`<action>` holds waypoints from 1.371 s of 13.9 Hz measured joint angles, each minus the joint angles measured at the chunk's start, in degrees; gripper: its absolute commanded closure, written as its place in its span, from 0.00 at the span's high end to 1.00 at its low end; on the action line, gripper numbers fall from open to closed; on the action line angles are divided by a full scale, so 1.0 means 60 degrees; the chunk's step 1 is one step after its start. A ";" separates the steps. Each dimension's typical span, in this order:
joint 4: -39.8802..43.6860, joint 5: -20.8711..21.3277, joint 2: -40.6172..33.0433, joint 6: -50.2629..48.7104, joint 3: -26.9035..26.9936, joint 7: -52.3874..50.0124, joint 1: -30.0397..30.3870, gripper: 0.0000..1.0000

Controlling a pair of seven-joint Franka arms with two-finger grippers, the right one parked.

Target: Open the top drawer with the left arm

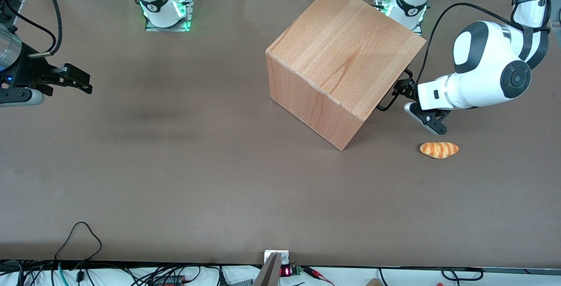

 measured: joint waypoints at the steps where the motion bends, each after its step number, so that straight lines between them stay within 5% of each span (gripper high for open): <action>1: -0.0049 -0.0001 0.0020 0.0274 0.0063 0.0021 0.0008 1.00; 11: 0.0095 -0.0258 0.0584 0.3971 0.2552 0.1282 0.0190 1.00; 19: 0.0755 -0.0316 0.0969 0.3839 0.2831 0.1225 0.0201 1.00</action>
